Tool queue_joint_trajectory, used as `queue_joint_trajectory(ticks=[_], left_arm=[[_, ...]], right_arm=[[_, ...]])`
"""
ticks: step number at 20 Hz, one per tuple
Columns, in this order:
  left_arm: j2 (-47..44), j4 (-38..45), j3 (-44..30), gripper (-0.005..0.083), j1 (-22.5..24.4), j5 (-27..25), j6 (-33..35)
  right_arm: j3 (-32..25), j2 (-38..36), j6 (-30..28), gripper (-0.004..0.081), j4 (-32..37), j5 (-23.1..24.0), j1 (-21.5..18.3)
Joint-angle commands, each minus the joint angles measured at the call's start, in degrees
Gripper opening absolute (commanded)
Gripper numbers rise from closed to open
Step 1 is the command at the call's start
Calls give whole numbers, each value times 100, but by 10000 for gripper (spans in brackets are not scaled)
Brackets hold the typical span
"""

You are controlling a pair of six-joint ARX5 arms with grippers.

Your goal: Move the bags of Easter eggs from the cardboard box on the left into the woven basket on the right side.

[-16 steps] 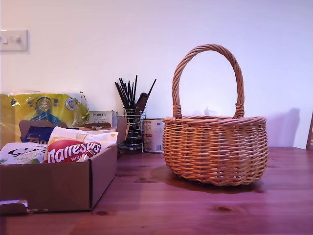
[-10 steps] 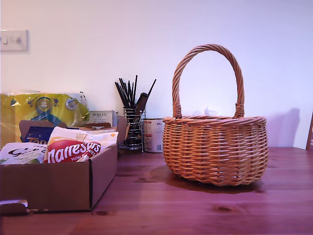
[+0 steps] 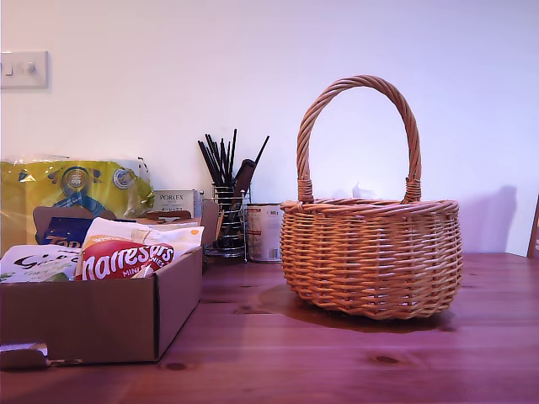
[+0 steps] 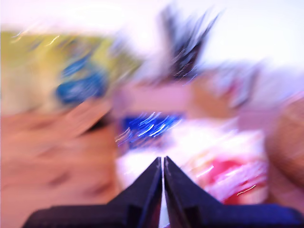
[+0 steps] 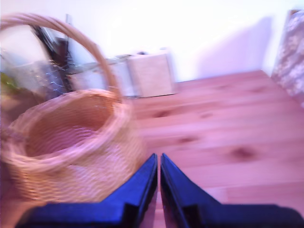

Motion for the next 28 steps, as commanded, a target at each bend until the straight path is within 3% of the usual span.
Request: queue_joint_trajectory(ticks=[1, 4, 8, 12, 15, 19, 20, 21, 23, 24, 25, 28], left_arm=[[-37, 238, -20, -19, -22, 409, -170], [-13, 87, 280, -19, -22, 822, -345], [525, -754, 999, -19, -55, 1139, -337], [1777, -1714, 1987, -19, -214, 1591, 656], [2940, -2459, 2754, -19, -374, 1606, 2240], [4378, -2286, 3265, 13, -396, 1613, 3136], [4719, -2221, 3373, 64, -396, 1626, 3405], [5106, -2031, 3449, 180, -396, 1714, 3585], [5737, -1377, 3473, 581, -396, 1781, 3884], [6039, -1071, 3486, 711, -396, 1641, 4094], [6310, -850, 3515, 751, -407, 1521, 4336], [6929, -291, 3606, 750, -459, 1314, 4476]], right_arm=[[90, -35, 219, -12, 37, -273, 4], [367, -28, 210, -12, -160, -507, 105], [844, 44, 219, -12, -448, -518, 396], [1340, 518, 201, -12, -870, -549, 804], [1648, 1032, -101, -12, -1102, -754, 1158], [1749, 1530, -111, -12, -1047, -835, 1432], [1749, 1637, -109, -12, -1049, -866, 1464], [1749, 1714, -109, -12, -1038, -916, 1491], [1749, 1810, -109, -12, -1001, -973, 1515], [1749, 1825, -109, -12, -999, -973, 1517], [1749, 1838, -109, -12, -999, -977, 1519], [1749, 1847, -109, -12, -999, -977, 1530]])
